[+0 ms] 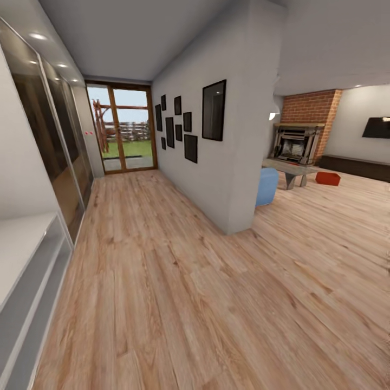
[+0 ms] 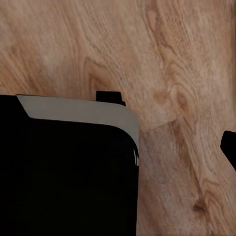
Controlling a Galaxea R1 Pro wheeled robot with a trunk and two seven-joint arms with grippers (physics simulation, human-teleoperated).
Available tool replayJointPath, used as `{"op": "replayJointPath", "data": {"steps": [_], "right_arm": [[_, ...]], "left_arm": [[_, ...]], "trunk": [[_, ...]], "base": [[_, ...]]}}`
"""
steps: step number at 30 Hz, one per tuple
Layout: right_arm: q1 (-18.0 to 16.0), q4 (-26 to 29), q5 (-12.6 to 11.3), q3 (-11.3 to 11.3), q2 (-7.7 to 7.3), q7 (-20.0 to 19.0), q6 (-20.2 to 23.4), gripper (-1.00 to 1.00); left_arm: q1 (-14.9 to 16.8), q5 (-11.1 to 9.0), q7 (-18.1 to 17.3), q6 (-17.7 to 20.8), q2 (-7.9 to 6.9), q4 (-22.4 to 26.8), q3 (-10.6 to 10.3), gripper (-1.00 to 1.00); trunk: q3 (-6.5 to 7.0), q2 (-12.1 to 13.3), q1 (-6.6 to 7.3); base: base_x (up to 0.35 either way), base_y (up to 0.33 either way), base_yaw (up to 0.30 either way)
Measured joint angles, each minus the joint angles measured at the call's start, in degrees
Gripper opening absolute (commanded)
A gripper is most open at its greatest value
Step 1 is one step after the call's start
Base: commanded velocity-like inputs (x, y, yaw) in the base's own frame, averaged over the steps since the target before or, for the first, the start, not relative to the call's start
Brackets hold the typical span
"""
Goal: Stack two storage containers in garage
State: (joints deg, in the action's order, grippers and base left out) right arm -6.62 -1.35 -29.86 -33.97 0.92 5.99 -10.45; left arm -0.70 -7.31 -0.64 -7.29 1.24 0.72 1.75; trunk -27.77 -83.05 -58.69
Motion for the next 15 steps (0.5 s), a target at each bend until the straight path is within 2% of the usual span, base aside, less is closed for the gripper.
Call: {"op": "replayJointPath", "data": {"steps": [15], "right_arm": [[0.00,0.00,-0.01,0.00,0.00,0.00,0.06,1.00]], "left_arm": [[-0.01,0.00,0.00,0.00,0.02,0.00,0.01,1.00]], "trunk": [[0.44,0.00,0.00]], "base": [[0.322,0.000,-0.233]]}}
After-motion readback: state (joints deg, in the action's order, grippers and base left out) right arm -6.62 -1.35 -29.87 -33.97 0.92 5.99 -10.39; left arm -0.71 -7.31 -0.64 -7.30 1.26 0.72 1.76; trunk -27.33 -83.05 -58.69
